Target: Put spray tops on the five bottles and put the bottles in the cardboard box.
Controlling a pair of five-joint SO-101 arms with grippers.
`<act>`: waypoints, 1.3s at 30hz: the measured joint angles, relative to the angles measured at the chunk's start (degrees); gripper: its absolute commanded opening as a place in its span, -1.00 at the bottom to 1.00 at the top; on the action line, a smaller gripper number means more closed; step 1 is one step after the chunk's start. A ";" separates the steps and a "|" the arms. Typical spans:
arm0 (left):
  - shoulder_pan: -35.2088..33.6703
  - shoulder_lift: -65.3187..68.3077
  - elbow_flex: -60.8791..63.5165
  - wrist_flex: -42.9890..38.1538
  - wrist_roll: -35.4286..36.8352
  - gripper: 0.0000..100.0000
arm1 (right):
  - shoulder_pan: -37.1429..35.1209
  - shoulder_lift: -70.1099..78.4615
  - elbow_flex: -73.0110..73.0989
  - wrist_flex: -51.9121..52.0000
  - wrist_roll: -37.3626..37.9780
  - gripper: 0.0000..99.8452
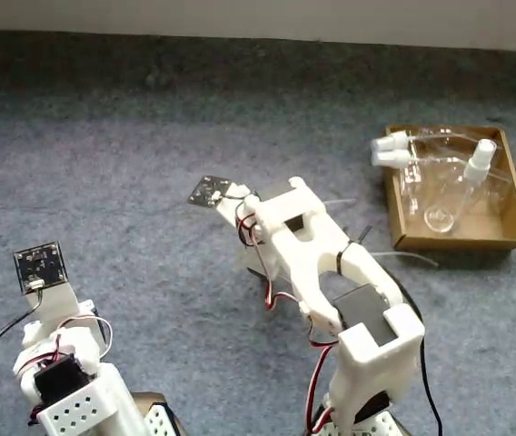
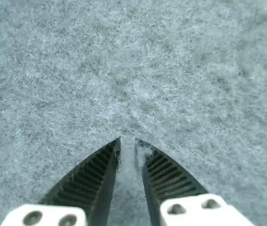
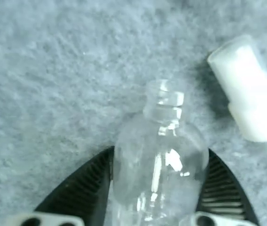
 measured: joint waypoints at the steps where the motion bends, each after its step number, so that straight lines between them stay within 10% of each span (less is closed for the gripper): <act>1: 0.00 0.00 0.00 0.00 0.00 -0.98 | 0.00 0.00 -0.18 0.00 0.00 -0.71; 16: 0.00 0.00 0.00 0.00 0.00 -0.98 | -2.46 -6.51 -9.93 16.09 -5.80 -0.73; 39: 0.00 0.00 0.00 0.00 0.00 -0.98 | -2.64 -62.59 -12.04 22.77 -7.74 -0.73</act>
